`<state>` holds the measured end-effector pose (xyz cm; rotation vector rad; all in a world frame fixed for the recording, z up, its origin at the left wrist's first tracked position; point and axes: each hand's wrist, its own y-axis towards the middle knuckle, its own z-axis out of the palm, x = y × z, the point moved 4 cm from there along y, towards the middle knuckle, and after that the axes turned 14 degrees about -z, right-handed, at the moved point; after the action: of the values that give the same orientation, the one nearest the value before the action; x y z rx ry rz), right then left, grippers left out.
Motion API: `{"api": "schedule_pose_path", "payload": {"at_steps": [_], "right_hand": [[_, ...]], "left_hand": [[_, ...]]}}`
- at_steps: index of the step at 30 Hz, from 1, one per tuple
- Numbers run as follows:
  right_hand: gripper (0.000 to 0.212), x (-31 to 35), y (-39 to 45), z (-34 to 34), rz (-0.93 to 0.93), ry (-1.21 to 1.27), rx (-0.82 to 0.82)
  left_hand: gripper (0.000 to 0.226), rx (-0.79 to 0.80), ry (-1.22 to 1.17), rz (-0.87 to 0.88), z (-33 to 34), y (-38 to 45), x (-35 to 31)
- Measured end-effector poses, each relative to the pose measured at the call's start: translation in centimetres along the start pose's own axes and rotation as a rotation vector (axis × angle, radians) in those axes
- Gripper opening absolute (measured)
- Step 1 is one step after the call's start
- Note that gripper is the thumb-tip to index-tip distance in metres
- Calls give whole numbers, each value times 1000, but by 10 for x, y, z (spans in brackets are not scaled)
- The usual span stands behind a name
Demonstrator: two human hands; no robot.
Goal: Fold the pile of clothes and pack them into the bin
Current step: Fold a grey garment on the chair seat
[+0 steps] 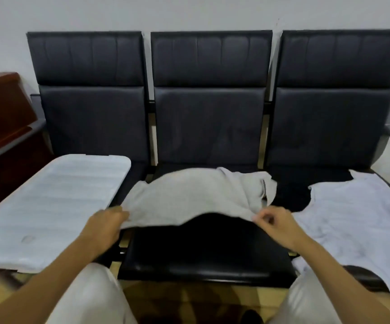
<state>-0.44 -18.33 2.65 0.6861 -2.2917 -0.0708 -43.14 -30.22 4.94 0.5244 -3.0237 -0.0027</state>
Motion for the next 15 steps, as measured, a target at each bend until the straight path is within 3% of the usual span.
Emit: {"api": "schedule_pose_path", "payload": {"at_steps": [3,5,7,9,13,15], "right_hand": [[21,-29,-34,43,118,23,352],[22,-37,-43,51,159,17,454],[29,-45,-42,50,203,3,462],[31,-55,-33,45,224,-54,437],[8,-63,-3,38,257,-134,372],[25,-72,12,40,272,-157,359]], "left_hand": [[29,238,99,29,61,-30,-1],[21,393,44,21,77,-39,0],[24,535,-51,-16,83,-36,-5],[29,556,-130,-47,85,-25,-15],[18,554,-216,35,86,3,-82],[14,556,-259,94,83,17,-131]]}}
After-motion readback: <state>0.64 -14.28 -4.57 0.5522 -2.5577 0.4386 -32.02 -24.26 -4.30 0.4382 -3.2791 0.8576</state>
